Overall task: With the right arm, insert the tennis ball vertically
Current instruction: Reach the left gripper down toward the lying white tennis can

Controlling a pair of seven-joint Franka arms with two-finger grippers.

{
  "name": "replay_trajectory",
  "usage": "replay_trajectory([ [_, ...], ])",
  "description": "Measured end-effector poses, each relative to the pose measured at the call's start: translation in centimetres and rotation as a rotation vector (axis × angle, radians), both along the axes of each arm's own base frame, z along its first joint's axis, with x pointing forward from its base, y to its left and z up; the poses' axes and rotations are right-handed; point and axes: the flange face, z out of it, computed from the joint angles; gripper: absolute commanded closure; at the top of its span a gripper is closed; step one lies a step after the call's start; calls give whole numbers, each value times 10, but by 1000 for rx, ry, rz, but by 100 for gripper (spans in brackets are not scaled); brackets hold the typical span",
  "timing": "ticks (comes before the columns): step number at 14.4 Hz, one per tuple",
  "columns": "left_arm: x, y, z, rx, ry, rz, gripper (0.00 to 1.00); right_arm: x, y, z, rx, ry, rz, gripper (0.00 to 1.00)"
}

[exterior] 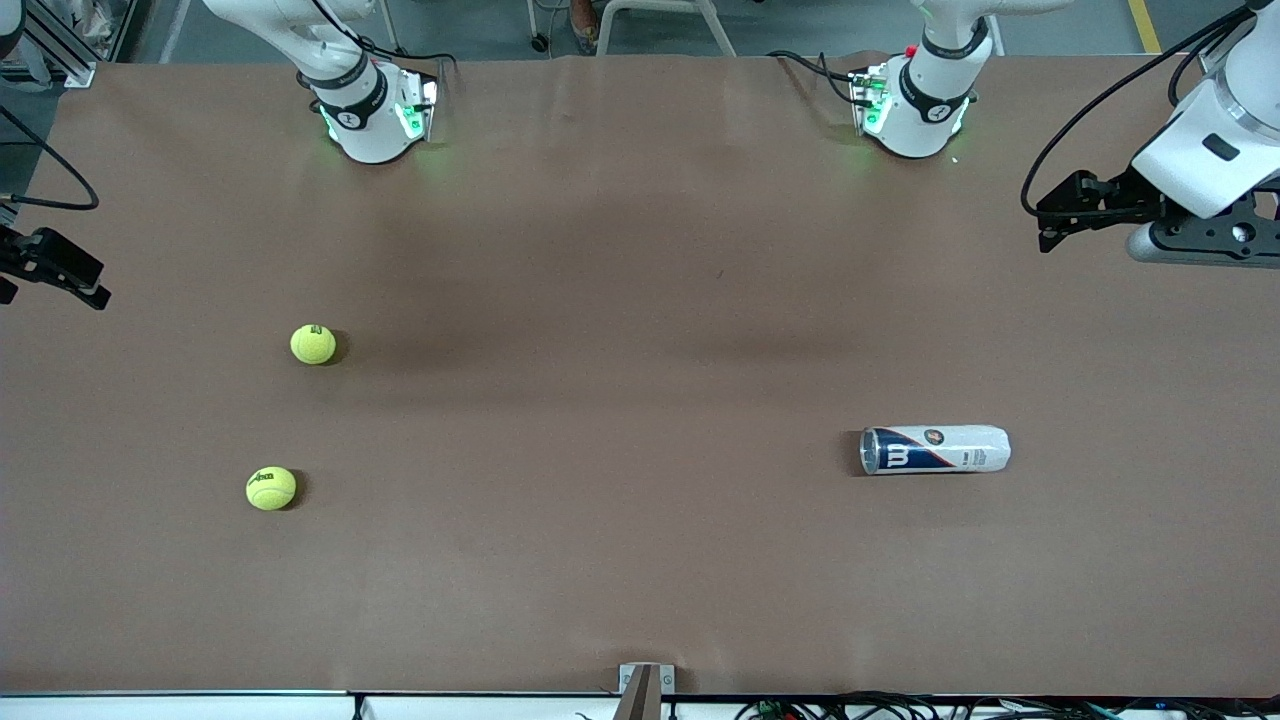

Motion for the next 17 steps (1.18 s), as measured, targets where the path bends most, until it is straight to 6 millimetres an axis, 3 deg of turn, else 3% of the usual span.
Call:
replay_trajectory([
  [6, 1, 1, 0, -1, -2, 1, 0, 0, 0, 0, 0, 1, -1, 0],
  [8, 11, 1, -11, -3, -5, -23, 0, 0, -1, 0, 0, 1, -1, 0],
  [11, 45, 3, -60, 32, 6, -177, 0, 0, -1, 0, 0, -1, -2, 0],
  [15, 88, -2, -160, 21, 86, -441, 0, 1, 1, -2, 0, 2, 2, 0],
  [17, 100, -11, -208, 52, 115, -525, 0, 3, 1, -2, -1, -3, 2, 0],
])
